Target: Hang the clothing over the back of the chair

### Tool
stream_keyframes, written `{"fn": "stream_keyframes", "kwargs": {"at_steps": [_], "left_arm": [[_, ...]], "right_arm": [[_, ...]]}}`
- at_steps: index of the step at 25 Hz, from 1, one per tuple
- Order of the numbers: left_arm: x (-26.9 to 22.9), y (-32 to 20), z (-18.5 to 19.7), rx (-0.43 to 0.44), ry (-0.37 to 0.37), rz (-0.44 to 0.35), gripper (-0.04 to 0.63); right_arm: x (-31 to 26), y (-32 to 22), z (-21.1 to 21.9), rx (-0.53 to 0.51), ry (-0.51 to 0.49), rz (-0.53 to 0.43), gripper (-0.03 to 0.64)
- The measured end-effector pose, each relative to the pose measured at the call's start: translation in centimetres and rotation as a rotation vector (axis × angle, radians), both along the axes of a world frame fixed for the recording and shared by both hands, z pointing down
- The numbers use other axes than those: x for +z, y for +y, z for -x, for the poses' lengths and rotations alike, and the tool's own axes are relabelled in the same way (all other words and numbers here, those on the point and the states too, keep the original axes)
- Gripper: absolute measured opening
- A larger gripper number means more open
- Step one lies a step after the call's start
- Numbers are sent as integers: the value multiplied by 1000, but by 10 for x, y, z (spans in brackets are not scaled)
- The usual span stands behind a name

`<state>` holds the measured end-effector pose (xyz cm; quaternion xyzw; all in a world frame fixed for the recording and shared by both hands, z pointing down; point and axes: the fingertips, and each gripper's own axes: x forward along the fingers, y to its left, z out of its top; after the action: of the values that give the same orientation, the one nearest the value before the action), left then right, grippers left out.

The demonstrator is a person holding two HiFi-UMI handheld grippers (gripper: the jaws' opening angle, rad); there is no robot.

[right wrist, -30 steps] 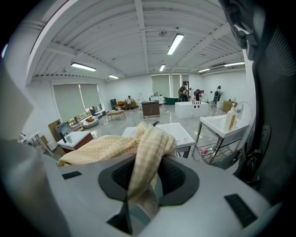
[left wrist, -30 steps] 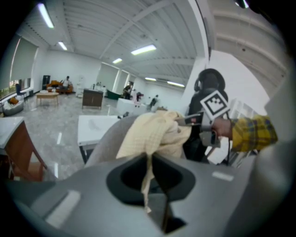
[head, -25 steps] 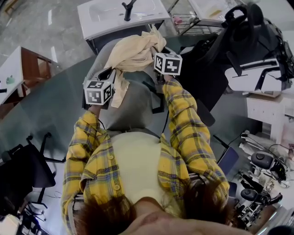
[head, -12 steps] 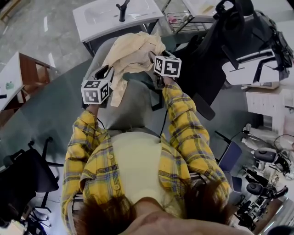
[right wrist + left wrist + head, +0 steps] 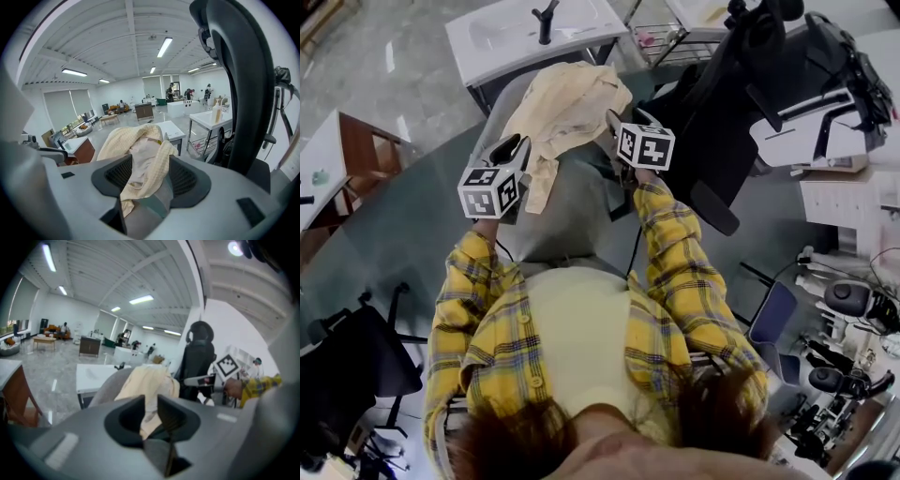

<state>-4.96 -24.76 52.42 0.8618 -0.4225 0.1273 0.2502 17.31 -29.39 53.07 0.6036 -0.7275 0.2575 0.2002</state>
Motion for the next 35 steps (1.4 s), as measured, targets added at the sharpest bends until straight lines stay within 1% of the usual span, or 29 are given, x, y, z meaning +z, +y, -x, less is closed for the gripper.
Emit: {"fn": "stream_keyframes", "kwargs": {"at_steps": [3, 6, 12, 14, 17, 20, 24, 29, 35], "left_arm": [[-9, 7, 2, -7, 25, -9, 78], [-19, 12, 4, -5, 40, -37, 72], [-38, 20, 10, -2, 83, -49, 61], [-43, 23, 13, -5, 85, -66, 60], [-50, 27, 17, -9, 89, -93, 52], [-54, 32, 19, -8, 109, -95, 32], [-54, 36, 19, -10, 91, -99, 9], [-54, 43, 19, -15, 100, -87, 8], [-52, 50, 19, -29, 93, -74, 8]], "right_arm": [[-5, 13, 3, -2, -17, -11, 239], [-10, 27, 10, -9, -30, -28, 237], [-21, 56, 24, -18, -59, -62, 186], [-25, 65, 29, -23, -67, -73, 168], [-27, 77, 37, -40, -86, -75, 146], [-25, 89, 45, -59, -99, -67, 131], [-24, 102, 54, -82, -115, -61, 96], [-26, 111, 57, -77, -110, -75, 63], [-25, 121, 61, -69, -119, -72, 43]]}}
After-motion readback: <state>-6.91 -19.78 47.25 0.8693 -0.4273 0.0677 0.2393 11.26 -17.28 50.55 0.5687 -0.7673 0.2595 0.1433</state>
